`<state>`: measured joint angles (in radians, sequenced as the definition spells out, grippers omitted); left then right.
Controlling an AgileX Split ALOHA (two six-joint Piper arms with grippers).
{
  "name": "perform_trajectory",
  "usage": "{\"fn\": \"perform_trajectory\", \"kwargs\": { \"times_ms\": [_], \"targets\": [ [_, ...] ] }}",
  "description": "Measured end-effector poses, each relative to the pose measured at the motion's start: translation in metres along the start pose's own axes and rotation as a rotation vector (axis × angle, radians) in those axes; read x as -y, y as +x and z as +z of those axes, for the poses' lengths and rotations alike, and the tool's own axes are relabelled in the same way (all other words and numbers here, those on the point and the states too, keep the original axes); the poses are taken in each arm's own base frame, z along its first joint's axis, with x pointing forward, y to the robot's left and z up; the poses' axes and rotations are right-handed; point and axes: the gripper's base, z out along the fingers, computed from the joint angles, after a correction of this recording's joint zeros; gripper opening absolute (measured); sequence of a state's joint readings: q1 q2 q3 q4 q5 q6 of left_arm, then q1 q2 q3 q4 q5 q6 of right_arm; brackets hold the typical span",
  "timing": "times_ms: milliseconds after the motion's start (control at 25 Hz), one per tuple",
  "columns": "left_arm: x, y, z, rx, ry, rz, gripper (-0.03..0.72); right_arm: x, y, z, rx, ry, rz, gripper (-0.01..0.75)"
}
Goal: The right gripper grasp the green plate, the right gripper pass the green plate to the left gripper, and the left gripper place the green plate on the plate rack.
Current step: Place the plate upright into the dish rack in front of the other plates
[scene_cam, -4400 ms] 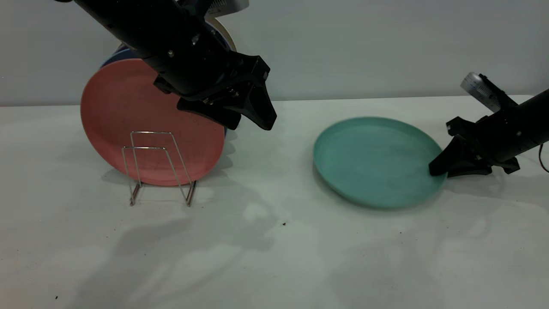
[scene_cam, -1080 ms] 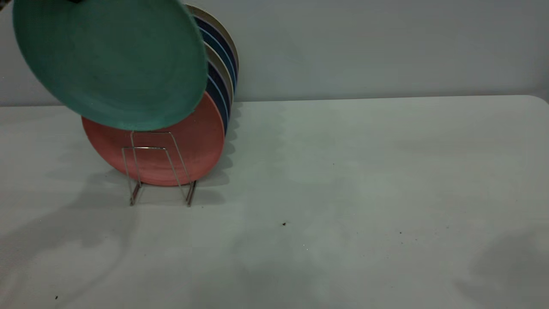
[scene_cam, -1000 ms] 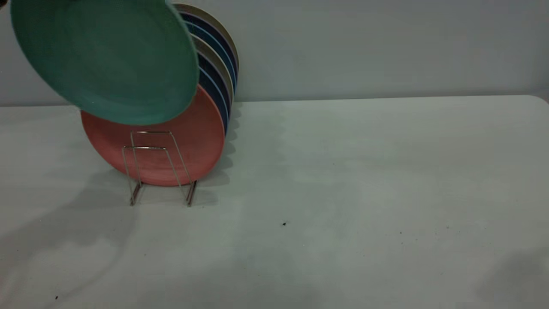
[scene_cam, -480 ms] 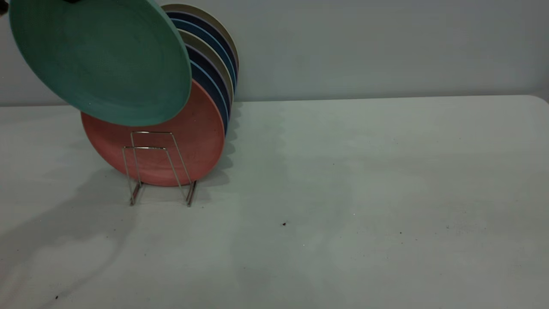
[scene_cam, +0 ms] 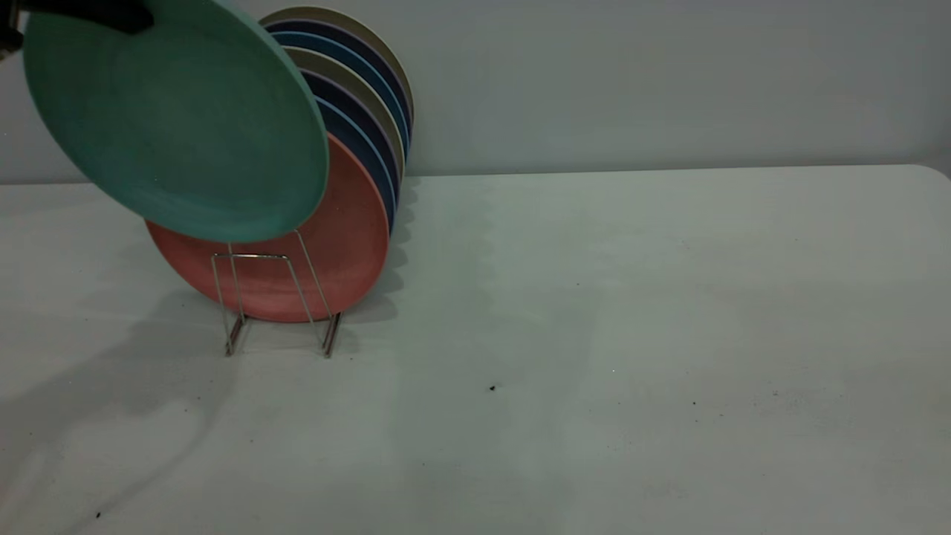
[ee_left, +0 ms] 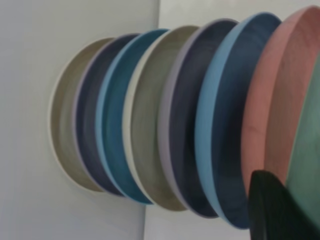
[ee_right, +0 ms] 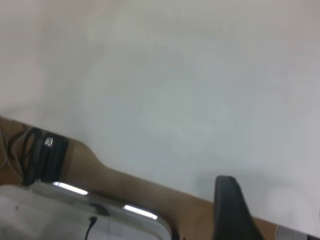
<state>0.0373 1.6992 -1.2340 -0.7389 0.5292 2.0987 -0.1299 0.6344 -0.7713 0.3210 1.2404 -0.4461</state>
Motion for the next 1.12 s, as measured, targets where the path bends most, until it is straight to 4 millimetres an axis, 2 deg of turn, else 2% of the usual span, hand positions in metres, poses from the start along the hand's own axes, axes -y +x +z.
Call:
{"fn": "perform_trajectory", "kwargs": {
  "times_ms": [200,400,840,1120],
  "targets": [
    [0.001,0.002,0.005,-0.002,0.010,-0.005,0.080,-0.004,0.005,-0.008,0.042,0.015,-0.011,0.438],
    [0.005,0.008,0.016,-0.006,0.037,-0.018,0.080,-0.004,0.006,-0.007,0.039,0.013,0.010,0.438],
    [0.014,0.021,0.042,-0.020,0.088,-0.054,0.080,-0.001,0.037,0.035,-0.104,-0.029,0.068,0.438],
    [0.020,0.028,0.057,-0.022,0.118,-0.086,0.080,0.001,0.038,0.039,-0.094,-0.017,0.071,0.438]
  ]
}}
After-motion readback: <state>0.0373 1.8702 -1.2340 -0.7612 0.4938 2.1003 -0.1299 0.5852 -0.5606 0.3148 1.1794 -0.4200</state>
